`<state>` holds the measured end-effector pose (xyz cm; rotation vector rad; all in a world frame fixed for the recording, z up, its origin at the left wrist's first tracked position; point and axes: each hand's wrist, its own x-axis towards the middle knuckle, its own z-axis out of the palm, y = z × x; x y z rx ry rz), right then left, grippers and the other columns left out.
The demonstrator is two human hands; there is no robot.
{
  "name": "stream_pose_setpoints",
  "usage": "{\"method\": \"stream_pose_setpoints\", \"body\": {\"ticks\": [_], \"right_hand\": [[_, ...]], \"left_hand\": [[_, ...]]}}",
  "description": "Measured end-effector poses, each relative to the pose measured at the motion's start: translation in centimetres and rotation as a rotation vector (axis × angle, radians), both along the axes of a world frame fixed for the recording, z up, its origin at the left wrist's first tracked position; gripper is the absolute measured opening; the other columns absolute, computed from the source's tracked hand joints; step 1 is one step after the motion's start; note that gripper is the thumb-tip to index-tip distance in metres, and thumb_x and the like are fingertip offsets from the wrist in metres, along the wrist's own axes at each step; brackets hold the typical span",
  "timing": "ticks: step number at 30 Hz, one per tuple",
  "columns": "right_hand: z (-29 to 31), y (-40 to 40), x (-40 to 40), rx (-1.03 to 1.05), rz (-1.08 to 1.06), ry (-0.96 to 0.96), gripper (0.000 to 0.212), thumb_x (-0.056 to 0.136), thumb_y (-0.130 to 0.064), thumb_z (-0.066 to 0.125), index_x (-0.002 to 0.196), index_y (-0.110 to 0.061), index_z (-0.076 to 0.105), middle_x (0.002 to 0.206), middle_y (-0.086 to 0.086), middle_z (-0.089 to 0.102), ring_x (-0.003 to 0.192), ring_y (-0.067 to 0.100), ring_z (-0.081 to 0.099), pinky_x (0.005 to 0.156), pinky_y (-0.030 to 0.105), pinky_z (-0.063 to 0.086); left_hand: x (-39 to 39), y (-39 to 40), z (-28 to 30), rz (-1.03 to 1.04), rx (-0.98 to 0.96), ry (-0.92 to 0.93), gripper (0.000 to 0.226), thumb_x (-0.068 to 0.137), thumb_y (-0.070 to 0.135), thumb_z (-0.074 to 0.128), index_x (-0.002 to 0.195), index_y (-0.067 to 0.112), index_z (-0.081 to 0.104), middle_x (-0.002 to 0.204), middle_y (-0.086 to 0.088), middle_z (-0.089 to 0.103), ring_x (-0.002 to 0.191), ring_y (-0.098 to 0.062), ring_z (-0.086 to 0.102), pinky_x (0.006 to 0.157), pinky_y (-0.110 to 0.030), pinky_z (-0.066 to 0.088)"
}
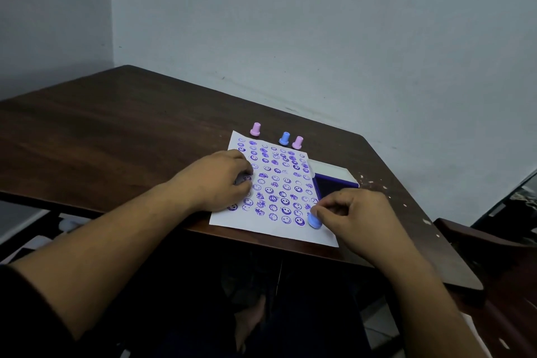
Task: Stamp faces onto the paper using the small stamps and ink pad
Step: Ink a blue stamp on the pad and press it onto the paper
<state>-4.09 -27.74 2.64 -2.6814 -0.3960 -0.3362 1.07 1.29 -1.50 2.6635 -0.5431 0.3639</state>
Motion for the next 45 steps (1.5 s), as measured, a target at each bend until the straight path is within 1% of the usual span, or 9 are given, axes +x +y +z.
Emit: {"method": "stream_pose_setpoints", "body": {"ticks": [7,12,16,24,32,36,40,42,45], "right_hand": [[-0.5,0.1,0.2,0.025,0.006,-0.003,0.005,0.083,-0.035,0.083,0.08,-0.031,0.084,0.076,-0.013,0.078,0.071,0.004,0.069,0.066,0.029,0.056],[-0.5,0.3,0.7,0.032,-0.01,0.042,0.016,0.08,-0.032,0.085,0.065,-0.035,0.079,0.07,-0.017,0.075,0.07,0.001,0.067,0.056,0.012,0.045],[-0.1,0.3,1.1,0.079,-0.033,0.142,0.017,0.081,-0.031,0.085,0.065,-0.032,0.08,0.063,-0.017,0.074,0.056,0.002,0.06,0.049,0.011,0.042],[0.5,0.4,1.1,0.123,-0.016,0.215,0.018,0.084,-0.028,0.087,0.068,-0.025,0.082,0.065,-0.018,0.076,0.053,-0.006,0.057,0.047,0.008,0.038],[0.7,0.7,1.1,0.062,-0.02,0.217,0.019,0.087,-0.031,0.085,0.07,-0.029,0.08,0.065,-0.024,0.075,0.059,-0.012,0.061,0.05,0.007,0.041],[1.2,0.9,1.0,0.003,-0.022,0.199,0.015,0.087,-0.033,0.082,0.072,-0.029,0.083,0.07,-0.018,0.077,0.058,-0.007,0.06,0.05,0.012,0.038],[3.5,0.8,1.3,0.065,-0.043,0.1,0.013,0.087,-0.035,0.082,0.074,-0.031,0.084,0.066,-0.018,0.076,0.061,0.004,0.067,0.047,0.012,0.039],[5.2,0.9,1.9,0.104,-0.057,0.04,0.014,0.087,-0.039,0.082,0.074,-0.033,0.083,0.067,-0.016,0.077,0.062,0.012,0.068,0.056,0.025,0.05],[7.2,1.6,3.4,0.165,-0.031,-0.016,0.014,0.086,-0.041,0.081,0.076,-0.032,0.084,0.072,-0.009,0.08,0.072,0.026,0.072,0.068,0.036,0.059]], "left_hand": [[0.0,0.0,0.0,0.001,-0.002,-0.002,0.04,0.096,0.043,0.054,0.131,0.026,0.065,0.13,0.011,0.058,0.119,-0.01,0.054,0.096,-0.032,0.048],[-0.1,-0.1,0.0,-0.001,0.008,0.004,0.041,0.097,0.044,0.053,0.132,0.026,0.064,0.13,0.011,0.057,0.119,-0.01,0.054,0.096,-0.033,0.048],[-0.1,-0.1,0.0,0.0,0.011,0.0,0.041,0.096,0.044,0.053,0.131,0.026,0.065,0.13,0.011,0.058,0.119,-0.01,0.054,0.097,-0.034,0.048],[0.0,-0.1,-0.2,0.007,0.015,-0.003,0.04,0.096,0.045,0.052,0.131,0.027,0.065,0.13,0.012,0.057,0.118,-0.009,0.054,0.092,-0.03,0.047],[0.0,0.0,-0.1,0.004,0.016,0.005,0.04,0.096,0.046,0.052,0.13,0.028,0.065,0.129,0.012,0.057,0.117,-0.009,0.054,0.093,-0.032,0.049],[-0.1,0.1,-0.1,0.009,0.01,0.0,0.038,0.095,0.045,0.053,0.127,0.028,0.066,0.127,0.012,0.058,0.117,-0.01,0.055,0.095,-0.036,0.05],[-0.1,0.1,-0.1,0.007,0.001,0.005,0.039,0.095,0.044,0.053,0.129,0.027,0.066,0.128,0.011,0.058,0.117,-0.01,0.055,0.095,-0.034,0.049],[0.0,0.1,0.0,0.005,0.005,0.009,0.041,0.096,0.045,0.053,0.13,0.026,0.065,0.129,0.011,0.058,0.117,-0.01,0.055,0.094,-0.033,0.049],[0.0,0.1,0.1,0.003,0.011,0.012,0.042,0.096,0.044,0.053,0.131,0.025,0.065,0.13,0.009,0.058,0.119,-0.012,0.055,0.097,-0.034,0.049]]}}
